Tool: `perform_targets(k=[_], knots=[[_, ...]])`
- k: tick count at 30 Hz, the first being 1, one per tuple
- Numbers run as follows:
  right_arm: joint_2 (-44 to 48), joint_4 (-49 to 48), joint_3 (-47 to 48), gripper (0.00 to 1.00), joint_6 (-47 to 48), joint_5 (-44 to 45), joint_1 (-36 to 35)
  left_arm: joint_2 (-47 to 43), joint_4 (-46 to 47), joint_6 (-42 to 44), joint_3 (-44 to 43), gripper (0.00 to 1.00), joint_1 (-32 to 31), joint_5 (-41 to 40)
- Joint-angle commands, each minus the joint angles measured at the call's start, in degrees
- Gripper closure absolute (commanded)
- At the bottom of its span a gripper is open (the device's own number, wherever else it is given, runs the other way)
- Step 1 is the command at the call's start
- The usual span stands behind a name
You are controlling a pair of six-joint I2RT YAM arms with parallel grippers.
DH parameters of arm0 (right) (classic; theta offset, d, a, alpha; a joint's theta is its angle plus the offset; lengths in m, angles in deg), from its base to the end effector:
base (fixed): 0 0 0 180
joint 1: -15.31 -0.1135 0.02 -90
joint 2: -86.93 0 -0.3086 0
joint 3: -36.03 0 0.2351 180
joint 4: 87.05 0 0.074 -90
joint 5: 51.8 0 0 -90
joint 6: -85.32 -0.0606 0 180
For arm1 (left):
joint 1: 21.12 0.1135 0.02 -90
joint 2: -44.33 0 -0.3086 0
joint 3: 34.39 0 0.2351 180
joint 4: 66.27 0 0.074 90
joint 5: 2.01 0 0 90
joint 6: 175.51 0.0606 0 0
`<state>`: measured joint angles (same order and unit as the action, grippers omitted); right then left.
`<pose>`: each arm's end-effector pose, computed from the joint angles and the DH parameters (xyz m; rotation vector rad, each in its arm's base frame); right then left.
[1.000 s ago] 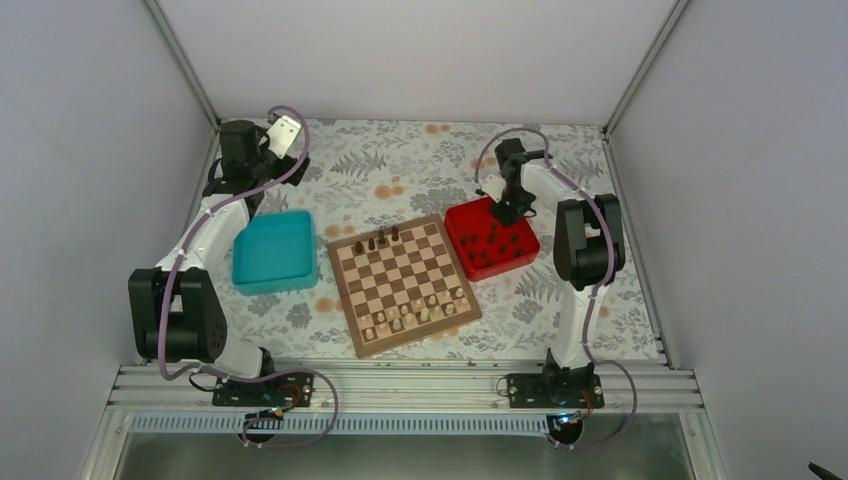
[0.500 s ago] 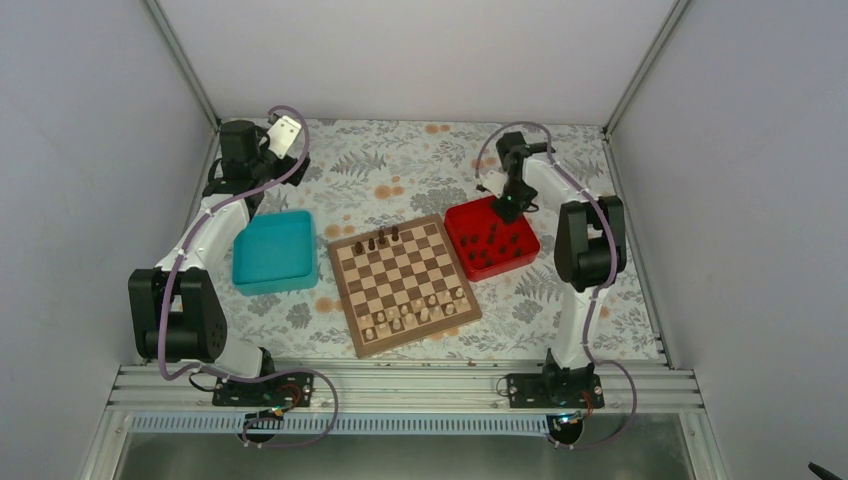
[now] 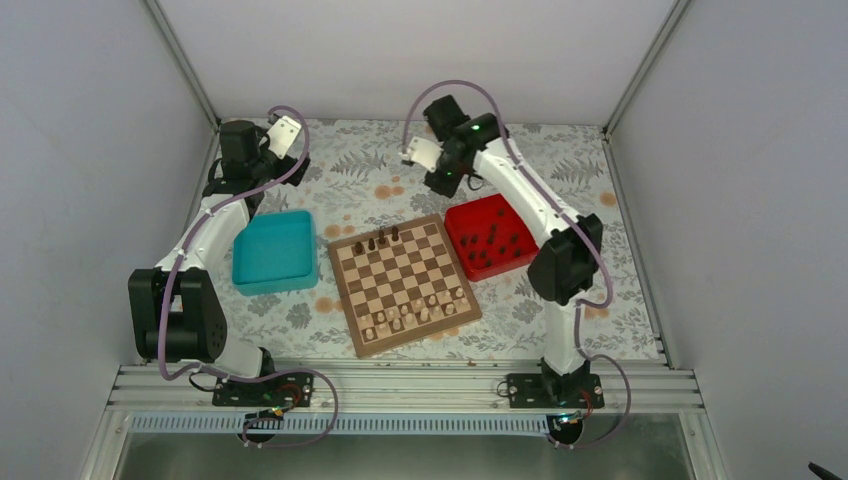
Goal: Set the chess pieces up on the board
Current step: Place the chess piece on the chessboard.
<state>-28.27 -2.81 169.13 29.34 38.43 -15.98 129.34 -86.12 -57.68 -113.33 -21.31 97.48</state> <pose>0.3668 0.2227 0.3417 -1.4714 2.2981 -0.0191 0.3472 -0.0111 0.3376 0.5898 1.9312 0.1389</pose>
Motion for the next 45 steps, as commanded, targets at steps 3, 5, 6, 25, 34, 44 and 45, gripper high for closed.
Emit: perform_targets(k=[3, 5, 6, 25, 34, 44, 45], knots=[[-8.7, 3.5, 6.1, 0.93, -0.5, -1.7, -4.0, -1.7, 0.1, -0.1, -0.2, 0.0, -0.2, 0.1], [-10.6, 3.2, 6.6, 0.93, -0.3, -2.4, -4.9, -1.7, 0.1, -0.2, -0.3, 0.0, -0.2, 0.2], [-11.4, 3.1, 6.7, 0.93, -0.2, -2.5, -5.4, -1.6, 0.1, -0.2, -0.3, 0.0, -0.2, 0.2], [-18.7, 2.7, 6.1, 0.92, 0.0, -3.1, -10.5, -1.2, 0.4, -0.2, -0.2, 0.0, -0.1, 0.5], [-19.8, 2.4, 5.8, 0.92, -0.1, -2.1, -10.5, -1.4, 0.4, -0.2, -0.1, 0.0, -0.2, 0.6], [-20.1, 2.1, 4.4, 0.92, 0.0, -1.6, -10.6, -1.1, 0.5, -0.1, 0.1, 0.0, -0.2, 0.5], [-20.1, 1.9, 4.2, 0.92, 0.0, -1.4, -10.4, -1.1, 0.5, -0.1, 0.1, 0.0, -0.2, 0.5]])
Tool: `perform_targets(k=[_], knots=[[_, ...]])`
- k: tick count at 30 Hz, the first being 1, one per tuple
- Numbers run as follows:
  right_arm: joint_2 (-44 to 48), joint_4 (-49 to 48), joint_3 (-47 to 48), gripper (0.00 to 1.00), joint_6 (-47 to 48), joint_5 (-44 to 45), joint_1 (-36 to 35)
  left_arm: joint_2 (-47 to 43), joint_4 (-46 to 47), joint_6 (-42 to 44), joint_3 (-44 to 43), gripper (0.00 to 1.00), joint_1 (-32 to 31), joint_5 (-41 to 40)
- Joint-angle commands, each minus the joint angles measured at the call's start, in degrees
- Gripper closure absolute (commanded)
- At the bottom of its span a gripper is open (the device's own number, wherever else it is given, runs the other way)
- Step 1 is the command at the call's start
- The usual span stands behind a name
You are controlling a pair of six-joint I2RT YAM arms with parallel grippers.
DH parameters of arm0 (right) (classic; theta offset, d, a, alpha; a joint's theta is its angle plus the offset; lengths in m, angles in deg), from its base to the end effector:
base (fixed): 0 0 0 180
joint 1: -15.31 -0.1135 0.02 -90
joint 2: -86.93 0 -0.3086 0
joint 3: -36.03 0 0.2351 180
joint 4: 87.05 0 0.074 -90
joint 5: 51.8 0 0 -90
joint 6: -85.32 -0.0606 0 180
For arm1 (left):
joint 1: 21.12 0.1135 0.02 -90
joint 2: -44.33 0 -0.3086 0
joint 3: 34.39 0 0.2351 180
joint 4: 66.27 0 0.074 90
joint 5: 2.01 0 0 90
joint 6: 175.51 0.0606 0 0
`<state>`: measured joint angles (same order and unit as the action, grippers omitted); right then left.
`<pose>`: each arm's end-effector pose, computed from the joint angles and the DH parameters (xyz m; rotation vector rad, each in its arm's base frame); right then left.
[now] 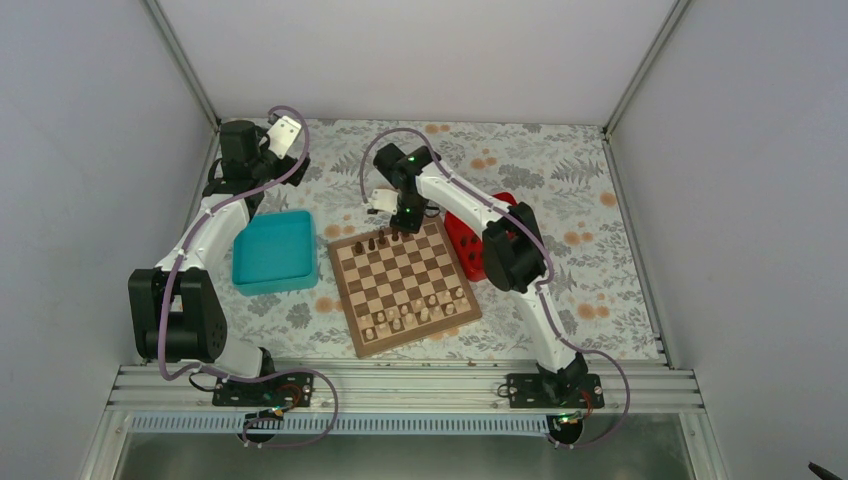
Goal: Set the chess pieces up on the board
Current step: Place the chess piece on the chessboard.
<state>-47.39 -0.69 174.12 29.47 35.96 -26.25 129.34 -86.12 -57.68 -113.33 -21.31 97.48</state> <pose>0.3632 0.3252 0.2163 -1.8527 2.3776 0.0714 0.3472 -0.0111 0.3376 0.5898 1.9312 0.1389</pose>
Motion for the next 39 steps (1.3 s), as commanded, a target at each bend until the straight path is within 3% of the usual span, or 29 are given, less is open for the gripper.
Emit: perform_targets(k=[1, 17, 24, 28, 34, 39], knots=[[-1.1, -0.3, -0.8, 0.92, -0.1, 1.1, -0.2, -1.1, 0.6, -0.1, 0.1, 0.0, -0.2, 0.5], [-1.6, -0.6, -0.7, 0.9, -0.2, 1.4, 0.0, -1.1, 0.8, 0.1, 0.4, 0.0, -0.2, 0.4], [-0.5, -1.8, -0.8, 0.65, -0.5, 2.2, 0.3, -1.2, 0.8, 0.1, 0.4, 0.0, -0.2, 0.3], [1.8, -1.9, -0.6, 0.61, -0.9, 3.1, 1.2, -1.2, 0.8, 0.1, 0.5, 0.0, -0.2, 0.1], [8.8, 0.1, -1.5, 0.61, -1.4, 4.2, 6.1, -1.6, 0.7, 0.1, 0.5, 0.0, -0.2, 0.0], [18.1, 0.2, -8.9, 0.6, -1.2, 5.1, 13.9, -1.4, 0.8, 0.1, 0.5, 0.0, -0.2, 0.2]])
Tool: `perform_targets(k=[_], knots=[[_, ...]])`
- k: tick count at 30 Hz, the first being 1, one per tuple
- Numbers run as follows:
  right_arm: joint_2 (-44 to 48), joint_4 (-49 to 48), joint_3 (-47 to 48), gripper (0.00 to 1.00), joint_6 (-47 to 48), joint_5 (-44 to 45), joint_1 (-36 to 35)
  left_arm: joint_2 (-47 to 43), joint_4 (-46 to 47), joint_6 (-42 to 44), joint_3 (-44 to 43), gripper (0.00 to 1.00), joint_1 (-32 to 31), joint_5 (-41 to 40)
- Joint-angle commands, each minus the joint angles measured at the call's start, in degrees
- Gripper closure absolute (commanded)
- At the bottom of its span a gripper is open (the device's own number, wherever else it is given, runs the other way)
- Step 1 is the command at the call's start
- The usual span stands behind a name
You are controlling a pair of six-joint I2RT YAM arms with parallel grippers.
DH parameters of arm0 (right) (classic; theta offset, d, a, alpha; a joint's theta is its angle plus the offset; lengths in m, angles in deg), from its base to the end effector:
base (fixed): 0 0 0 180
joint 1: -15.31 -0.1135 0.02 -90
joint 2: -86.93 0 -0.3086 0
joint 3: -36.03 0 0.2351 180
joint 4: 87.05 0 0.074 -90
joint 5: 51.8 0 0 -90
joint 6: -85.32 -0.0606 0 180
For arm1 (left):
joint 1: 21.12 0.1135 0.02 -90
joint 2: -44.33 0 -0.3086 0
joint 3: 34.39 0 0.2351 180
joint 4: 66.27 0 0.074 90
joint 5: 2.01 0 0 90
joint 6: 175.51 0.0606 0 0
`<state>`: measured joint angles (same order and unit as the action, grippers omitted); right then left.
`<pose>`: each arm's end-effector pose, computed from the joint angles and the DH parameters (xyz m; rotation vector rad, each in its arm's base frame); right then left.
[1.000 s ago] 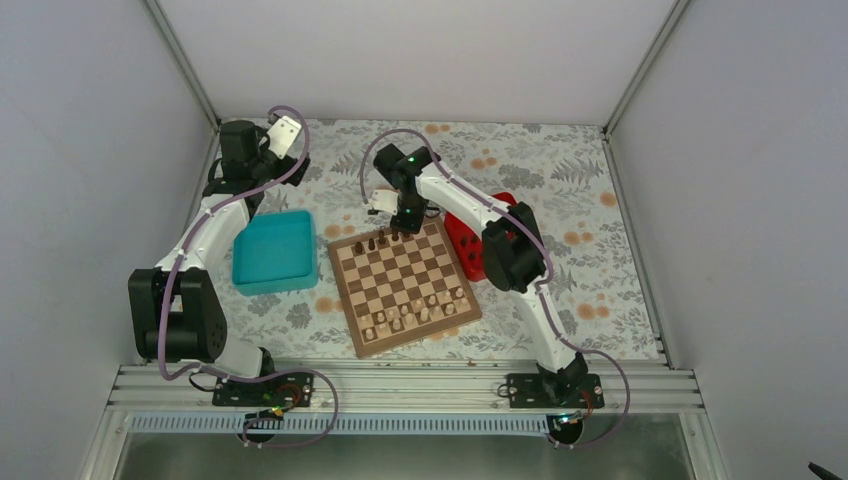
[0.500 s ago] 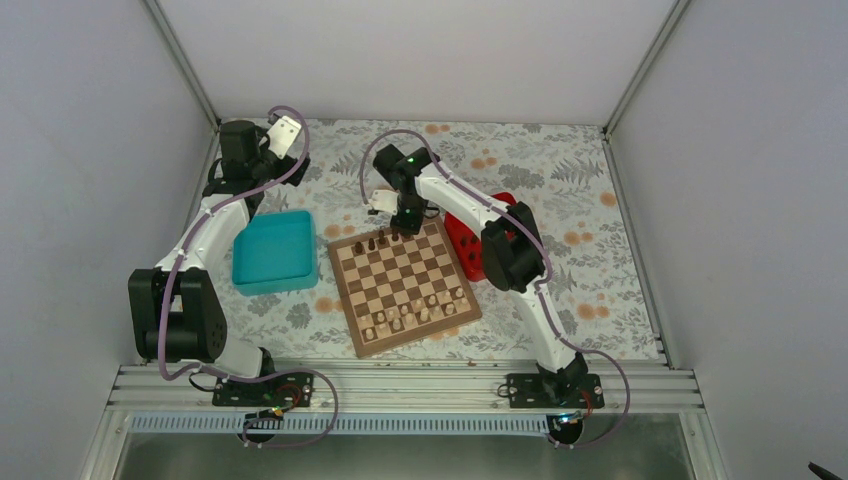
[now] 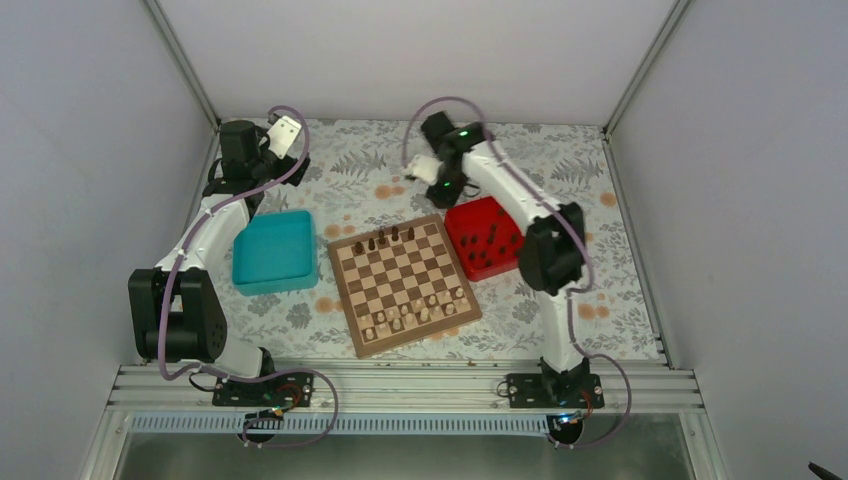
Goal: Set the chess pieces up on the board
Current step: Pick up the chess piece from the storage box.
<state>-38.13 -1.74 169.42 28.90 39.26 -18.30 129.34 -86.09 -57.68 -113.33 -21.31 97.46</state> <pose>0.3839 0.2538 0.2690 -1.6099 2.4292 -0.0269 0.3473 -0.0111 0.3377 0.5895 1.9308 0.1394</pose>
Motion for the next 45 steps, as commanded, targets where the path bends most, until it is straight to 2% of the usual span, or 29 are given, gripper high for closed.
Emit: perform_targets(k=[1, 6, 10, 16, 26, 31, 45], knots=[[10.7, 1.2, -5.8, 0.6, -0.5, 1.6, 8.0, -1.3, 0.7, 0.1, 0.5, 0.0, -0.2, 0.3], [18.8, -0.4, -15.4, 0.6, 1.6, 0.2, 18.0, -1.2, 0.8, 0.1, 0.5, 0.0, -0.2, 0.8], [21.9, -2.4, -22.9, 0.62, 2.6, -0.5, 22.4, -1.0, 0.9, 0.0, 0.3, 0.0, -0.2, 1.1], [22.2, -3.1, -24.7, 0.72, 1.6, -2.7, 20.8, -0.8, 0.6, -0.1, 0.0, 0.0, -0.2, 1.3], [22.4, -3.8, -32.6, 0.67, 2.3, 1.4, 21.7, -0.5, 0.8, 0.0, 0.2, 0.0, -0.2, 1.5], [21.8, -7.6, -36.8, 0.59, 3.4, 1.7, 21.9, -0.3, 0.8, -0.1, 0.2, 0.0, -0.2, 1.8], [13.5, -11.4, -34.9, 0.58, 4.4, 1.7, 22.9, -0.4, 0.7, 0.0, 0.4, 0.0, -0.2, 1.4]])
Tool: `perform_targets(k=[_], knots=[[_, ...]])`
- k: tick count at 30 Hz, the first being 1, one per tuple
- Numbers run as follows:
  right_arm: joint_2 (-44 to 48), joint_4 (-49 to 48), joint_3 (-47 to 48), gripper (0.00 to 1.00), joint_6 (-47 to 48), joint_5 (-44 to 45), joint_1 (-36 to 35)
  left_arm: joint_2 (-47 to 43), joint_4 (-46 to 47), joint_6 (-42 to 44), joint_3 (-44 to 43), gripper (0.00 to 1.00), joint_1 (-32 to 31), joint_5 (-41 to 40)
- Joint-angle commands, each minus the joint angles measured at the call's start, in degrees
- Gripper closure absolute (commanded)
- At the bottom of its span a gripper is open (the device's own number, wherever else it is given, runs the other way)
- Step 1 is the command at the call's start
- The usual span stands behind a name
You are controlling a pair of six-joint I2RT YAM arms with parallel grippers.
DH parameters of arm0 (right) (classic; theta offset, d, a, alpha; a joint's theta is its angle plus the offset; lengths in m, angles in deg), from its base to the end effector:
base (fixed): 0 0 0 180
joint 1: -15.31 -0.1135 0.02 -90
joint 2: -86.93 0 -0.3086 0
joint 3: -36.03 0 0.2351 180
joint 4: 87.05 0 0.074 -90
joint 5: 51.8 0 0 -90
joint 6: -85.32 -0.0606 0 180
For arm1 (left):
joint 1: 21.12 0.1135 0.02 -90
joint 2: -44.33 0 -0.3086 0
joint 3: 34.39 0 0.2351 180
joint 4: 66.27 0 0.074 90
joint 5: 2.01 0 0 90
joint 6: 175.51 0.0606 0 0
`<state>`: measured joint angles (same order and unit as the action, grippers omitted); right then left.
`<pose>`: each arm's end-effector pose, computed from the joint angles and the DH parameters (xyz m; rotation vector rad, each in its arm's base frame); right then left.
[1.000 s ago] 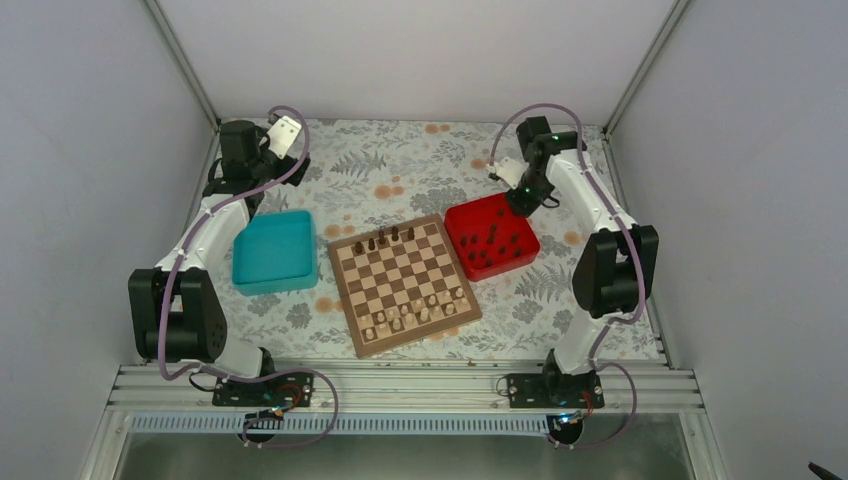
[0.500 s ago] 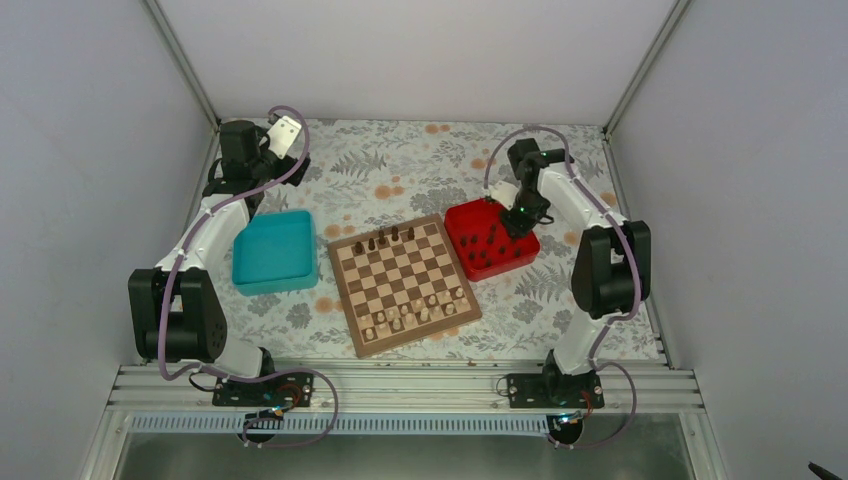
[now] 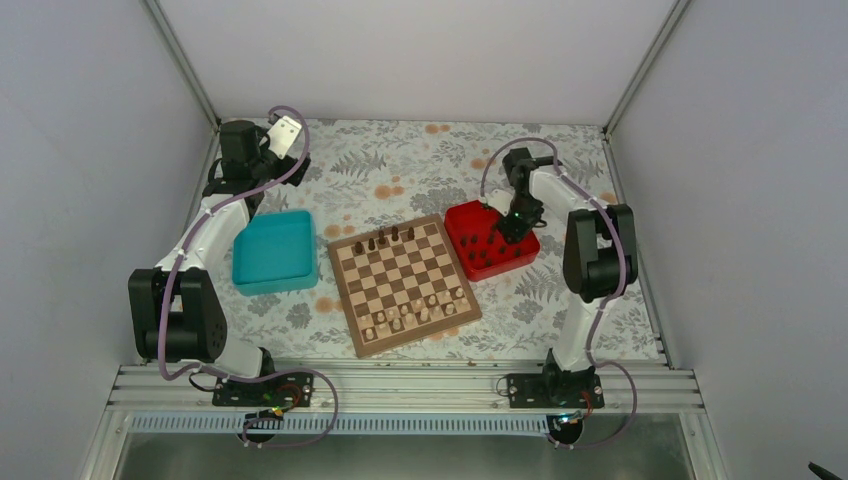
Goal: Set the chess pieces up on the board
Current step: Pick up the chess piece from the storage box.
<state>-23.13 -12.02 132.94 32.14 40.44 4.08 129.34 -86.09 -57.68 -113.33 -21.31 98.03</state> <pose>0.3526 0.0676 0.2154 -1.2688 2.8487 -0.0704 0.3472 -0.0117 0.3377 0.5952 1.9278 0.1295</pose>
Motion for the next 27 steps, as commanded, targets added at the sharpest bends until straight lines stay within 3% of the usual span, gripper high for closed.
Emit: perform_targets(k=[1, 14, 21, 27], knots=[[-1.9, -1.2, 1.8, 0.58, 1.2, 0.7, 0.5, -0.4, 0.7, 0.0, 0.4, 0.0, -0.2, 0.8], [-3.0, -1.5, 1.6, 0.59, 1.8, 2.6, 0.8, -0.1, 0.7, 0.1, 0.4, 0.0, -0.1, 1.0], [-3.9, -1.3, 1.1, 0.74, 1.7, 4.7, 0.9, 0.0, 0.5, 0.1, 0.4, 0.0, -0.2, 1.2], [-4.4, -1.2, 1.4, 0.78, 1.2, 5.2, 0.9, -0.1, 0.4, 0.1, 0.4, 0.0, -0.2, 1.4]])
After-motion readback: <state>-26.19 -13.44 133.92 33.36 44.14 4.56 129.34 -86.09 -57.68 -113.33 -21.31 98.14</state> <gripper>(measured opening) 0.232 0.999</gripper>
